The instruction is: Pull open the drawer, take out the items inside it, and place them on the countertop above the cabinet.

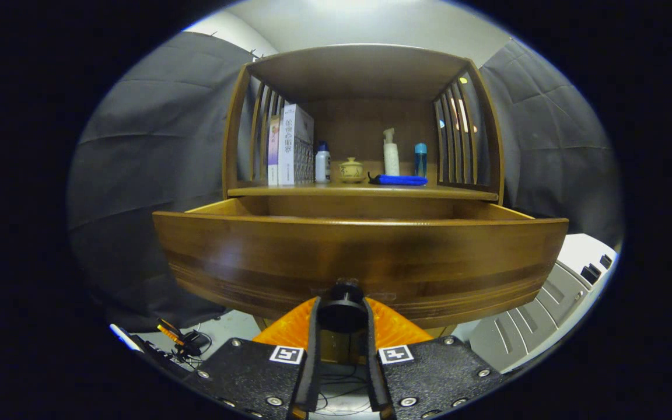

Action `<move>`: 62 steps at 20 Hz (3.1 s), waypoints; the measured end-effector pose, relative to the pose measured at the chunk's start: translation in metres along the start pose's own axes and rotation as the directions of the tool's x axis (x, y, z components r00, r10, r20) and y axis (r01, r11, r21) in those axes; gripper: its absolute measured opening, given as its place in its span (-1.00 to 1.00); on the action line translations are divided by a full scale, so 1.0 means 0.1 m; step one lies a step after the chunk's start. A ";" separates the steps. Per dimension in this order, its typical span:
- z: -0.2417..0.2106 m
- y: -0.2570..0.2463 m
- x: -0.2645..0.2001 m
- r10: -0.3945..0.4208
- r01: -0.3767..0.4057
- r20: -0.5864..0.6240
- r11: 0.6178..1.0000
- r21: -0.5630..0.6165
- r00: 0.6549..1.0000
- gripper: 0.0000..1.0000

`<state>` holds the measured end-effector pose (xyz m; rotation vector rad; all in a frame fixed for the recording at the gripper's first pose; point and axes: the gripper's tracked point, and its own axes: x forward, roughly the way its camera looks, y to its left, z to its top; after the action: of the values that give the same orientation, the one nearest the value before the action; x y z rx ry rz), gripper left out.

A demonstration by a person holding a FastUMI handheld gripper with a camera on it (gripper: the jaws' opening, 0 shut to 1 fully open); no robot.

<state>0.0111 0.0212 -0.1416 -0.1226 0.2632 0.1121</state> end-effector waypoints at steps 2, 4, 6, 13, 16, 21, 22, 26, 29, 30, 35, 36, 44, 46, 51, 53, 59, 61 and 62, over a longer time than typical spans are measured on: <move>-0.04 0.03 -0.07 0.007 -0.007 -0.001 1.000 -0.005 1.000 -0.35; -0.05 0.04 -0.11 0.009 -0.009 0.003 1.000 -0.013 1.000 -0.35; -0.06 0.03 -0.11 0.006 -0.006 0.006 1.000 -0.013 1.000 -0.34; 0.26 0.11 -0.20 0.087 -0.085 0.140 0.996 -0.019 0.986 0.57; 0.52 0.12 -0.30 0.107 -0.101 0.223 0.994 -0.039 0.969 0.86; 0.84 0.06 -0.31 0.111 -0.103 0.265 0.994 -0.041 0.958 0.87; 0.88 0.01 -0.28 0.104 -0.099 0.257 0.995 -0.034 0.961 0.87; 1.03 -0.15 -0.15 0.081 -0.081 0.219 0.997 -0.008 0.972 0.87; 1.07 -0.21 0.04 0.085 -0.087 0.161 0.996 0.002 0.983 0.87; 1.08 -0.22 0.11 0.090 -0.092 0.139 0.996 0.005 0.986 0.87; 1.09 -0.31 0.42 0.113 -0.113 0.005 0.993 0.046 0.994 0.87; 1.08 -0.34 0.49 0.114 -0.112 -0.023 0.991 0.067 0.993 0.88; 0.84 -0.39 0.85 0.138 -0.124 -0.269 0.990 0.069 0.953 0.86; 0.76 -0.39 0.90 0.139 -0.126 -0.322 0.990 0.060 0.936 0.86; 0.61 -0.34 1.00 0.156 -0.130 -0.411 0.987 0.091 0.898 0.81; 0.54 -0.35 1.02 0.150 -0.124 -0.450 0.989 0.086 0.880 0.76; 0.42 -0.36 1.06 0.155 -0.117 -0.509 0.988 0.105 0.847 0.41; 0.36 -0.38 1.06 0.151 -0.104 -0.538 0.988 0.117 0.829 0.28; 0.34 -0.38 1.04 0.152 -0.097 -0.546 0.987 0.128 0.824 0.24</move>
<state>0.1247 -0.0014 -0.1326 -0.0390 0.8633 0.1940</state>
